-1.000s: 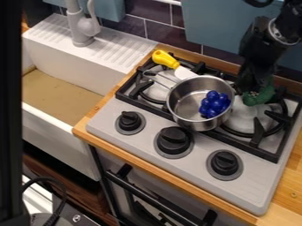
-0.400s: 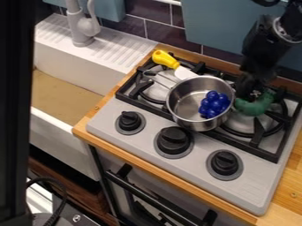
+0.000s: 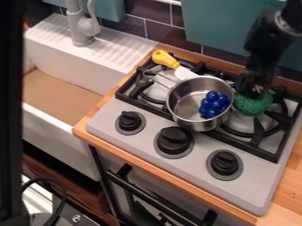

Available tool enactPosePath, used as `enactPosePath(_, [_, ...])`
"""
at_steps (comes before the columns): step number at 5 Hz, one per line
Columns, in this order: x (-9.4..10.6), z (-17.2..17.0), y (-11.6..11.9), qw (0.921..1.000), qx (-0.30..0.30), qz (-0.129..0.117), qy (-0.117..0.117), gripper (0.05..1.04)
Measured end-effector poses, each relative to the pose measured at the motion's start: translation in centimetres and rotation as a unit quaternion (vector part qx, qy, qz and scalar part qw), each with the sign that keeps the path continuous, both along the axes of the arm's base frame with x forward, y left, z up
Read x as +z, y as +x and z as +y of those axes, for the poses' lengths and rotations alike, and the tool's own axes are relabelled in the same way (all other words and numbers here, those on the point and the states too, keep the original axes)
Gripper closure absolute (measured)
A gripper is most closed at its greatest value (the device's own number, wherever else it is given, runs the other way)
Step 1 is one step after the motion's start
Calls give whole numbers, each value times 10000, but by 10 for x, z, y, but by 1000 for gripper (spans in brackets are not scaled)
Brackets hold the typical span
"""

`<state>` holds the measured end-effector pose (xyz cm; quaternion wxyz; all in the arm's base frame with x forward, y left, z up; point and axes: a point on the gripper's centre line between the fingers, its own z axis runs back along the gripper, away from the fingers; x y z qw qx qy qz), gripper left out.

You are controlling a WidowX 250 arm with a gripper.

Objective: Moved out broccoli from the silver pot to upper right burner

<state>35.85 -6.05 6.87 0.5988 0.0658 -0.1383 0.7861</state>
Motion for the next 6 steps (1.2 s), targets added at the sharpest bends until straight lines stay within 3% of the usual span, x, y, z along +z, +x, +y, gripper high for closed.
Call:
enactPosePath(1, [19,13,4,9987,-194,53,-479,84])
enactPosePath(3, [47,67,-2,9936,41,-109,-1121,84])
enactPosePath(4, [45,87,-13,9921,274,-228,-1207,84])
enactPosePath(6, [51,107,-21,9912,208,-180,-1294,84])
